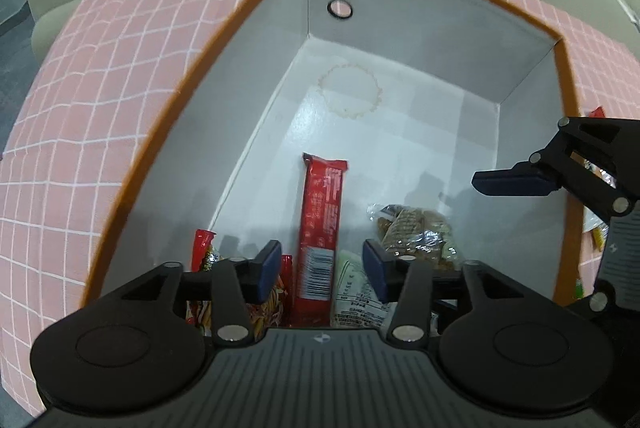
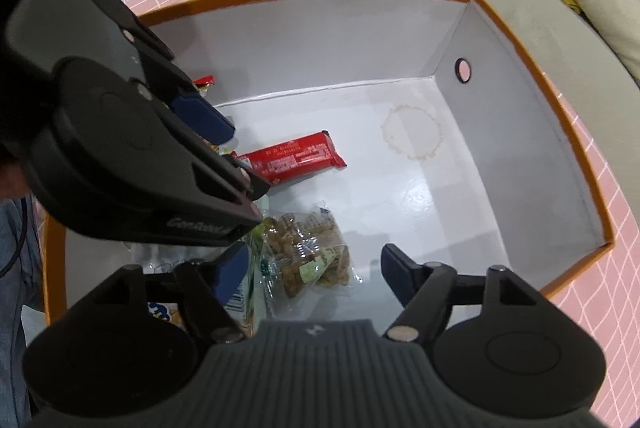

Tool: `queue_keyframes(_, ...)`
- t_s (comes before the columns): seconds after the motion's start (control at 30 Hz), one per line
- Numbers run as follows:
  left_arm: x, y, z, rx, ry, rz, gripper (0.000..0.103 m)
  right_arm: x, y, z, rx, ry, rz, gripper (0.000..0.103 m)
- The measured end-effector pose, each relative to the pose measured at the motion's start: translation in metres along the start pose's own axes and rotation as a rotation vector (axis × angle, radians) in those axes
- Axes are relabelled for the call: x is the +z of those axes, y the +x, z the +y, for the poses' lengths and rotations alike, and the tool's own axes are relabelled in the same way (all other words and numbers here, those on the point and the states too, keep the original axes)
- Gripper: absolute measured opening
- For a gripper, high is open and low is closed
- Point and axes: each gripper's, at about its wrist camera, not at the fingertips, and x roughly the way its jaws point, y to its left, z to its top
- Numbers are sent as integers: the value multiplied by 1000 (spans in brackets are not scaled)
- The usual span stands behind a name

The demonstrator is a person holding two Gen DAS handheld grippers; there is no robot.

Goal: Organize snacks
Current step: 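Carry the red bar and nut packet into the box and release both, then withdraw both tools from the box toward the remaining snacks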

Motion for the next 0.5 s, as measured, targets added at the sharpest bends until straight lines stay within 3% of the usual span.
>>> queue_keyframes(0.2,-7,-32,-2,2,-28,-72,59,-5,-28,4,-41,1,-53,82)
queue_keyframes(0.5,-29,-87,-20,-27,-84,-242,59,-36,-81,4,-73,134,-222,83)
